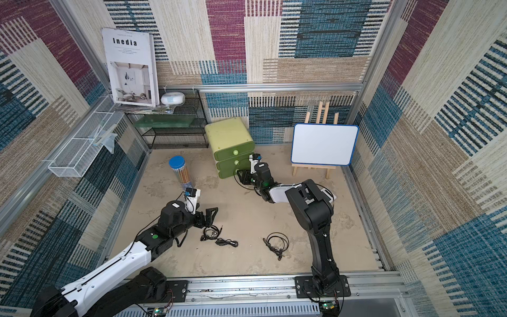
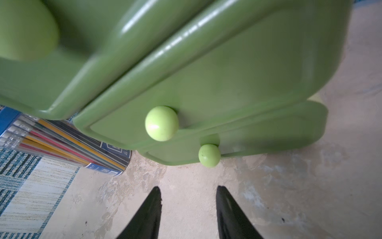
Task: Place the wired earphones into the drawer by color
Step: Open the drawer in the storage box.
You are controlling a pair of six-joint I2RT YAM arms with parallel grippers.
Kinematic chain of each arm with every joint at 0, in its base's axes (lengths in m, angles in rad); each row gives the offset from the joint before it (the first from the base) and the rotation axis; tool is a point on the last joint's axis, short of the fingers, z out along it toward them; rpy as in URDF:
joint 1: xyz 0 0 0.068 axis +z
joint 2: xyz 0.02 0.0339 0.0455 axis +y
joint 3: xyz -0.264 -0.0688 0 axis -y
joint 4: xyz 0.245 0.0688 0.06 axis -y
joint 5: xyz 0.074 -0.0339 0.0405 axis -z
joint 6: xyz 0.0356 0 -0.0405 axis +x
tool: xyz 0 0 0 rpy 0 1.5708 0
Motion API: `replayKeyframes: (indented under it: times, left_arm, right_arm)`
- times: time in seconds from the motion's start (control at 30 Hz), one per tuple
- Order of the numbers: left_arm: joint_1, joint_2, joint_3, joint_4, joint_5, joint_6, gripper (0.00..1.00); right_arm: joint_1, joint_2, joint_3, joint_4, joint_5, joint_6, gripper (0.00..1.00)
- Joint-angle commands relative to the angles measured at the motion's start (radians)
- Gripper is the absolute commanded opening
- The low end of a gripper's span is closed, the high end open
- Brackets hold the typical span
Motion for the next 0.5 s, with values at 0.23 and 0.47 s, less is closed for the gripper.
replayKeyframes:
  times: [0.23, 0.47]
  left_arm:
    - [0.001, -0.012, -0.003, 0.013, -0.01, 0.006, 0.99]
    - [0.001, -0.015, -0.005, 0.013, -0.013, 0.006, 0.99]
  right_arm:
    - [-0.003, 0.066, 0.032, 0.077, -0.015, 0.063, 0.48]
    - [-0.002, 0.107, 0.066, 0.089, -0.009, 0.072, 0.47]
